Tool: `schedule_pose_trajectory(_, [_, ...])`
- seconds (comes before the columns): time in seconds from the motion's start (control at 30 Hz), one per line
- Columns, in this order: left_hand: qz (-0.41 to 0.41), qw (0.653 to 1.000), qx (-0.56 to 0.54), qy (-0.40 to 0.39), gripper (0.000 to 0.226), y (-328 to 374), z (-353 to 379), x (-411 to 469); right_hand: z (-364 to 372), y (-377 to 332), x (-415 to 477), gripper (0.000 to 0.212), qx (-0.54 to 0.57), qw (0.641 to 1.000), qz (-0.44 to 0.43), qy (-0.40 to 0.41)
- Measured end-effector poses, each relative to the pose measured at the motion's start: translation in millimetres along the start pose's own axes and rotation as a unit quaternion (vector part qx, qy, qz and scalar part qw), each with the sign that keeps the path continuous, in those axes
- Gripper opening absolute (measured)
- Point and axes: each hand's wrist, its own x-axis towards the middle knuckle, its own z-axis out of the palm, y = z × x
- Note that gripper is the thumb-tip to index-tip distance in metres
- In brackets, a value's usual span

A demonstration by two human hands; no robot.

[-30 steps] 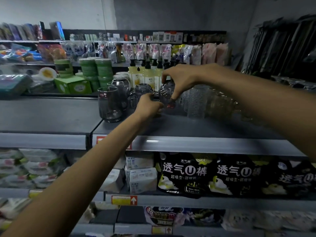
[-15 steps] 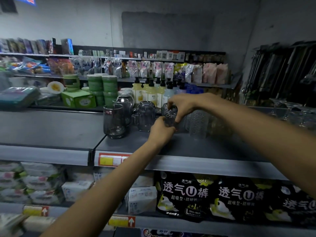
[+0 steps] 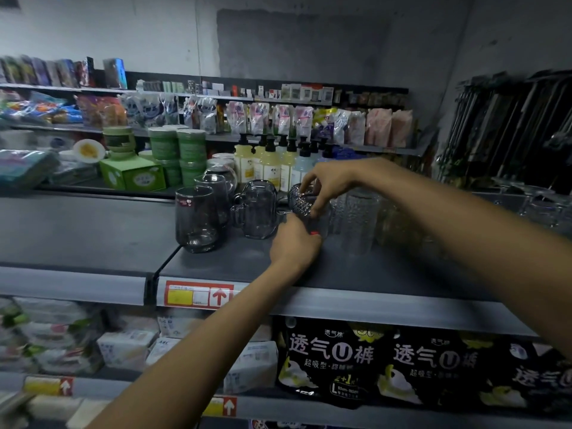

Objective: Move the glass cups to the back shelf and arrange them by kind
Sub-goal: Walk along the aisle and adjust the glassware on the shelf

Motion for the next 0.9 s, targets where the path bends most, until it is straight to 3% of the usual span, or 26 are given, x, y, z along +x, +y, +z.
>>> schedule_pose_trajectory(0.13, [-0.021,0.998,0.047,0.033,0.064,8,5,3,-26,12,8,0.033,0.059,0.997,-0.003,0.057])
schedule_pose_trajectory(0.2, [-0.023,0.993,0.097,0.062,0.07,12,10,2,-31,16,18,0.026,0.056,0.995,0.003,0.082])
schedule_pose_trajectory(0.43, [0.006,0.969,0.209,0.134,0.086,12,24,10,-21,3,56,0.051,0.027,0.999,0.025,0.004])
schedule_pose_trajectory(0.53, [0.018,0.965,0.224,0.137,0.096,9,23,13,-17,0,64,0.051,0.027,0.999,0.032,-0.022])
schedule_pose_trajectory(0.9, [0.026,0.97,0.199,0.135,0.084,5,22,15,-13,10,67,0.052,0.034,0.999,0.03,-0.02])
